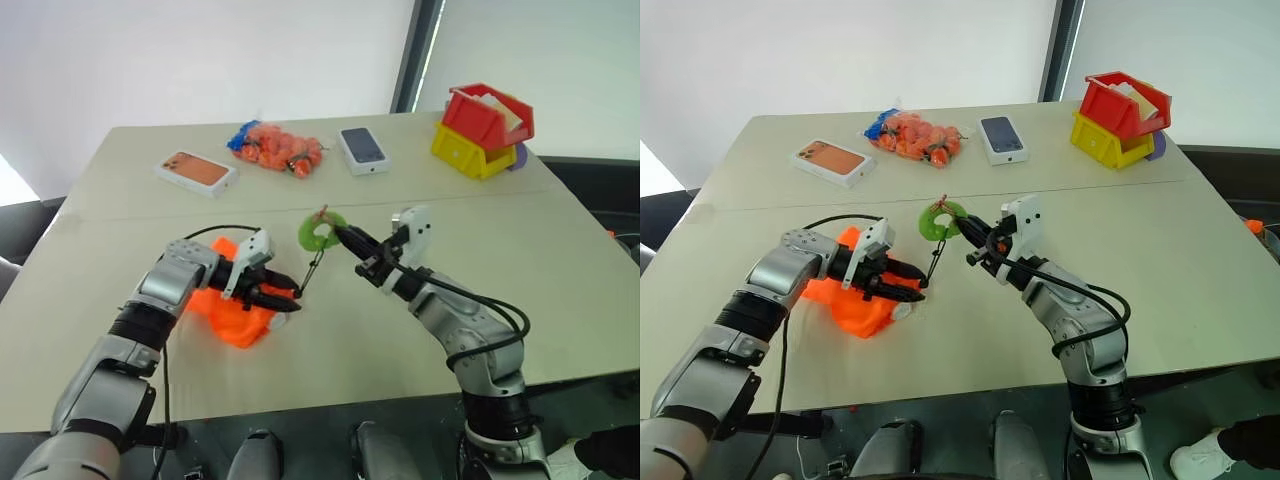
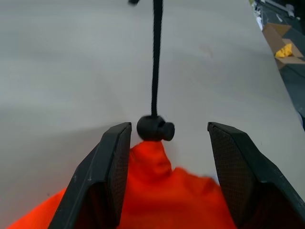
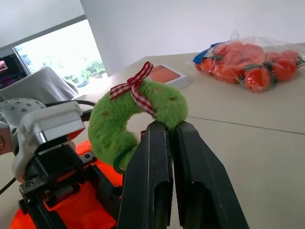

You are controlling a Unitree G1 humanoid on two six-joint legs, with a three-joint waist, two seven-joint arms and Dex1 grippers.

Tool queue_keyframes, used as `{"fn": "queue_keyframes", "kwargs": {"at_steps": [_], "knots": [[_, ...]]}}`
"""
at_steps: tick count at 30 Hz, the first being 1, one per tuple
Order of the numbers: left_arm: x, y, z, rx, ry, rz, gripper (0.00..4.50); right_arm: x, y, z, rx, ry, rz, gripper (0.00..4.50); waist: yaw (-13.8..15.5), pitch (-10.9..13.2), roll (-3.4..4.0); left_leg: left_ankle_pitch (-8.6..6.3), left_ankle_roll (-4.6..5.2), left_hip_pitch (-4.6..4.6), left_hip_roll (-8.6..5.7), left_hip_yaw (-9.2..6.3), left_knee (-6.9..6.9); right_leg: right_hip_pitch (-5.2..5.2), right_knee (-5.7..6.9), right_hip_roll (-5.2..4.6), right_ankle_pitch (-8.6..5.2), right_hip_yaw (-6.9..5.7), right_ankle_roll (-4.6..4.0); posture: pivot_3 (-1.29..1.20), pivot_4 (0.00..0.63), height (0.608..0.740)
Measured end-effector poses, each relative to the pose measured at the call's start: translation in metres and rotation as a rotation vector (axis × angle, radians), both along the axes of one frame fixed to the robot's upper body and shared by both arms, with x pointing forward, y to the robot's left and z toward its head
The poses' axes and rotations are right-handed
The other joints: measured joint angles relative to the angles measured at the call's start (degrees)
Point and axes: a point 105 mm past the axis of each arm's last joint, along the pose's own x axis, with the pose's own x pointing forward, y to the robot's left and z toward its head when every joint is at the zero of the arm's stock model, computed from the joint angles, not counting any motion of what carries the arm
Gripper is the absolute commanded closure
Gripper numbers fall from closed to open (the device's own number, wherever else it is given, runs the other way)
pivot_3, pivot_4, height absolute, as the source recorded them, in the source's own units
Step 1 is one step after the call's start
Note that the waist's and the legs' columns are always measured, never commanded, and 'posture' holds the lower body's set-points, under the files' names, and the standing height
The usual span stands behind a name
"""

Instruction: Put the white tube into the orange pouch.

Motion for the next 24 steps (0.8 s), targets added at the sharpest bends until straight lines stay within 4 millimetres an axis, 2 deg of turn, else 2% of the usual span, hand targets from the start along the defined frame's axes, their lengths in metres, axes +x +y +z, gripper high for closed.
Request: {"fn": "queue_keyframes", "kwargs": {"at_steps": [10,13,16,24], "knots": [[0.0011,-0.0018,-0.0008,0.003,-0.012,-0.009,1.76,-0.0035,-0.0002,0.0050,-0.002,-0.021,0.020,4.50,0.03,0.00,0.00,0.00,0.01,0.01,0.00,-0.01,0.00,0.01,0.01,0.00,0.06,0.00,-0.10,0.00,0.150,0.740],[0.0011,-0.0028,-0.0004,-0.003,-0.012,-0.010,2.63,-0.0036,0.0000,0.0050,-0.002,-0.020,0.021,4.50,0.03,0.00,0.00,0.00,0.00,0.01,0.00,-0.01,0.00,0.01,0.01,0.00,0.07,0.00,-0.11,0.00,0.150,0.740],[0.0015,-0.0030,0.0001,-0.007,-0.012,-0.007,4.17,-0.0038,0.0004,0.0049,-0.003,-0.020,0.023,4.50,0.03,0.00,0.00,0.00,0.01,0.01,0.00,-0.01,0.01,0.01,0.01,0.00,0.07,0.00,-0.11,0.00,0.150,0.740],[0.0018,-0.0004,0.0012,-0.004,-0.019,-0.005,4.17,-0.0021,-0.0009,0.0052,-0.001,-0.026,0.008,4.50,0.02,0.00,0.00,0.00,0.01,0.00,0.00,-0.01,0.00,0.01,0.02,0.00,0.09,0.00,-0.15,0.00,0.150,0.740]]}}
